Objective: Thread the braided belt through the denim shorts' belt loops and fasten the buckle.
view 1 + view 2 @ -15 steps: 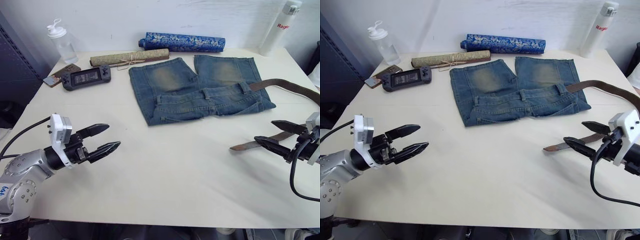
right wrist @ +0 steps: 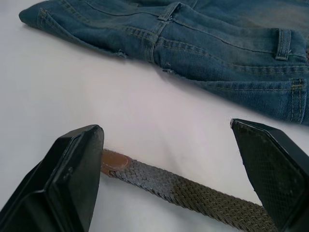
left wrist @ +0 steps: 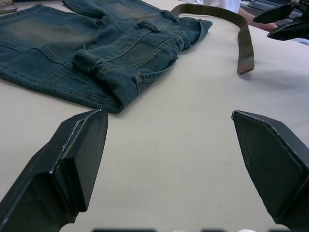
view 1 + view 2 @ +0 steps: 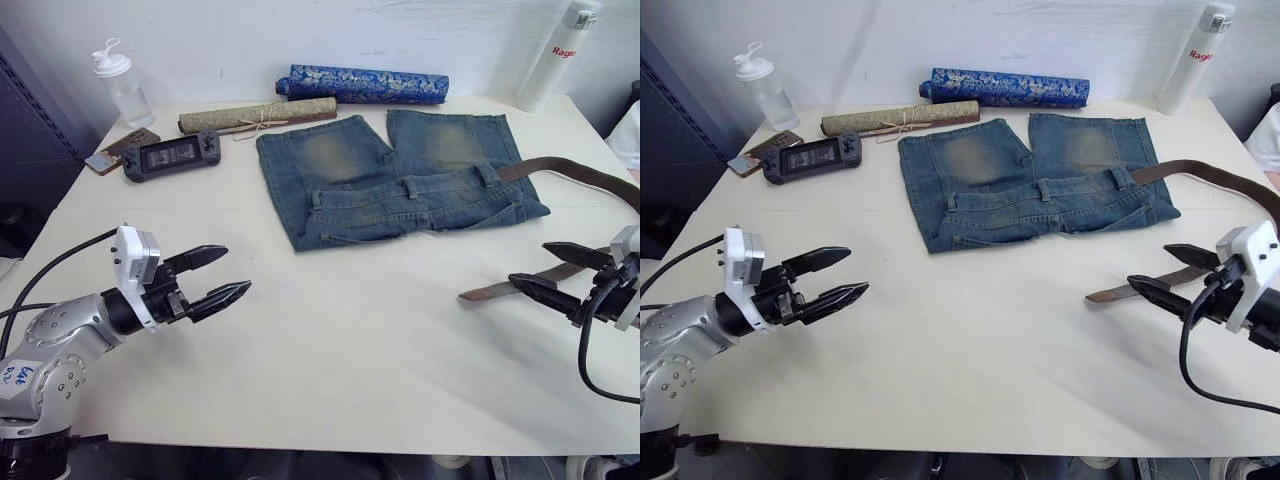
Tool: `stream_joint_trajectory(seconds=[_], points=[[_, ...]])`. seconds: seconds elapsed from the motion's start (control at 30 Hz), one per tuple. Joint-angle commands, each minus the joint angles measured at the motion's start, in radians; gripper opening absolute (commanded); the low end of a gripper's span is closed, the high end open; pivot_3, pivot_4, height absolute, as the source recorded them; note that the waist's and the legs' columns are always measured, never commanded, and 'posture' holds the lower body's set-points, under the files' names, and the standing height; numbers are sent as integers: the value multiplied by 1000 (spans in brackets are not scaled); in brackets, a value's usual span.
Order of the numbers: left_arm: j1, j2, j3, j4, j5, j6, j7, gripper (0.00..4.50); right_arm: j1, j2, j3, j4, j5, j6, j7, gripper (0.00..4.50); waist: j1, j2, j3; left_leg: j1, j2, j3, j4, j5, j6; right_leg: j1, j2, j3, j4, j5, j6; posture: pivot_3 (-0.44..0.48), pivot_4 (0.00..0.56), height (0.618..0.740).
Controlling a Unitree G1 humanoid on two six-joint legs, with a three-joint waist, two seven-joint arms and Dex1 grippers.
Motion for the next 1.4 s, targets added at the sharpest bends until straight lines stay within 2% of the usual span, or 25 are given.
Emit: stream_joint_trajectory(seconds=[0.03,0.2,0.33,0.63,0.73,1.0,1.03,1.23,1.37,1.4], points=[[-29,8,-26,-40,2,2,4,4462,4,-54,7,-15,-22,-18,36,4500,1,0,0,0,0,0,0,0,0,0,0,0,0,0,0,0,150,637],[-59,1,-88,-60,7,16,17,4462,11,-208,159,1,-178,-106,124,4500,-4,0,0,0,0,0,0,0,0,0,0,0,0,0,0,0,150,637],[-87,-15,-118,-76,-6,31,40,4462,-125,-289,350,63,-330,-191,131,4500,-14,0,0,0,1,1,0,0,0,0,0,0,0,0,1,0,150,637],[-85,-34,-111,-123,-32,70,85,4462,-384,-319,660,298,-707,-459,107,4500,-27,-2,0,1,1,3,1,0,0,-1,0,0,0,1,1,0,150,637],[-84,-38,-99,-136,-48,84,104,4500,-472,-264,710,373,-769,-512,66,3601,-25,-3,0,0,1,3,1,0,0,0,0,0,1,1,1,0,150,637],[-69,-26,-102,-159,-52,92,117,4500,-448,-248,717,369,-764,-517,126,187,-25,-6,0,0,1,3,3,0,0,-1,0,0,3,1,1,0,150,637],[-71,-26,-105,-156,-49,91,116,4500,-443,-241,712,359,-757,-515,125,77,-24,-6,0,0,1,3,3,0,0,-1,0,0,3,1,1,0,150,637],[-140,-24,-179,-81,-6,66,52,4500,-441,-153,673,204,-646,-453,144,77,-26,-8,-1,0,2,3,3,-1,0,-1,1,0,4,1,1,0,150,637],[-295,-36,-397,50,205,-73,-51,4500,-480,-45,733,39,-631,-339,146,77,-32,-7,-1,1,4,3,3,-1,-1,-2,2,-1,5,1,2,0,150,637],[-350,-56,-471,87,274,-129,-80,4500,-500,-12,760,20,-648,-308,139,77,-32,-7,-1,1,5,4,3,-1,-2,-2,3,-1,5,4,8,0,150,637]])
